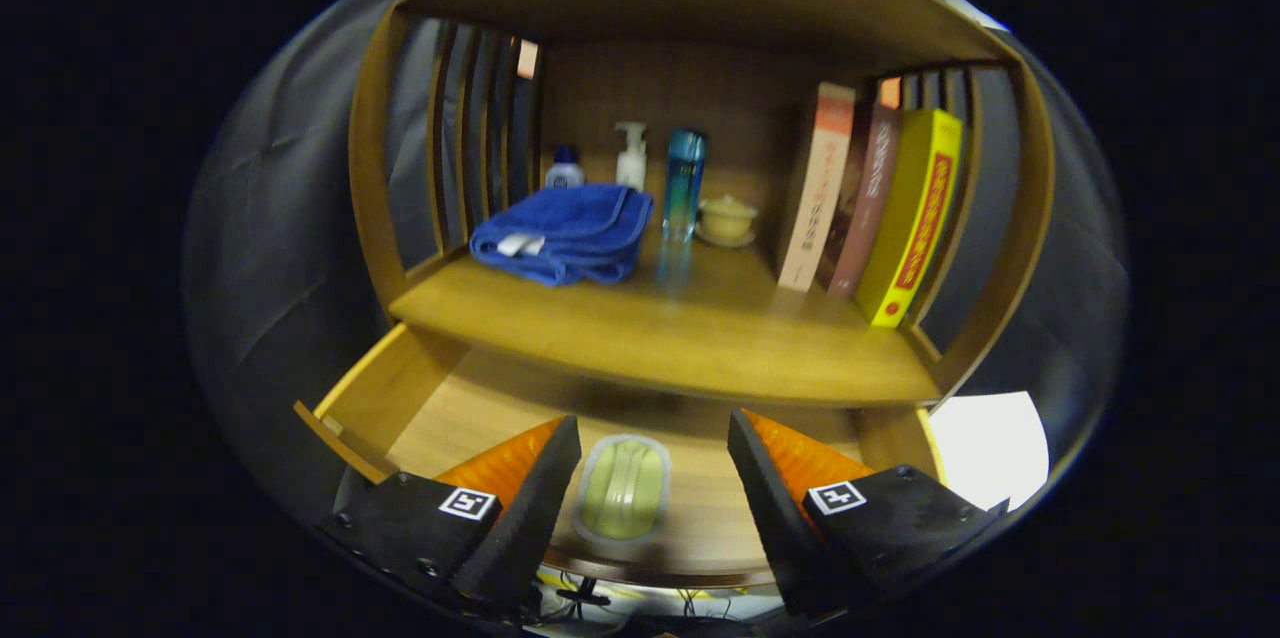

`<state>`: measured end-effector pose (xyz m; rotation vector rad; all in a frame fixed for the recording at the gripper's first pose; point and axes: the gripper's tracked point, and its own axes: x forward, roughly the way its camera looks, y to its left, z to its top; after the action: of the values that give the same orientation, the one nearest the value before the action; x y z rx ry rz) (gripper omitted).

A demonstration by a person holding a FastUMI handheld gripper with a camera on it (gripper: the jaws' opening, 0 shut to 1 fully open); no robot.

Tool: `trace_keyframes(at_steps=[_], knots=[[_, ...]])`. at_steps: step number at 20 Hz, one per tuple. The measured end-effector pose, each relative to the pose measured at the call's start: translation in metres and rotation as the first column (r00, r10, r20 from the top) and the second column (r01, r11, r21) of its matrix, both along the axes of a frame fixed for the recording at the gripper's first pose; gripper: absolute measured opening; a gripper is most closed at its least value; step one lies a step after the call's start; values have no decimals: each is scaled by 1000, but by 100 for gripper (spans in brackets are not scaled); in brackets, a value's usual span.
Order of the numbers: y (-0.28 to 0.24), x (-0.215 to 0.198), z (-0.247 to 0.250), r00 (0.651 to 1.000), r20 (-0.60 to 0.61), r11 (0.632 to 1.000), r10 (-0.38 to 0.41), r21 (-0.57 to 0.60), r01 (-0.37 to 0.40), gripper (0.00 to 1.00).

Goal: Pull open the drawer, take out the items inside it, and place them on the countertop above the cabinet.

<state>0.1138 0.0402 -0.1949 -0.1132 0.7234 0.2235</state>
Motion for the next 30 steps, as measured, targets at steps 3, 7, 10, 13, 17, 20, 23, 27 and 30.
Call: trace_keyframes(at_steps=[3, 7, 10, 13, 17, 20, 23, 27, 30], knots=[[6, -4, -42, 993, -118, 1000, -12, 3, 12, 99], [7, -3, -72, 985, -171, 999, -24, -32, 19, 98], [13, -2, -84, 980, -196, 999, -25, -37, 18, 97], [11, -7, -98, 974, -224, 998, -37, -51, 26, 85], [10, -11, -110, 966, -254, 998, -49, -41, 40, 79], [8, -10, -111, 968, -243, 998, -63, -35, 56, 50], [7, -10, -109, 970, -237, 998, -62, -28, 56, 31], [3, -7, -100, 978, -200, 998, -63, -26, 59, 26], [0, -4, -79, 985, -156, 998, -68, -14, 66, 26]])
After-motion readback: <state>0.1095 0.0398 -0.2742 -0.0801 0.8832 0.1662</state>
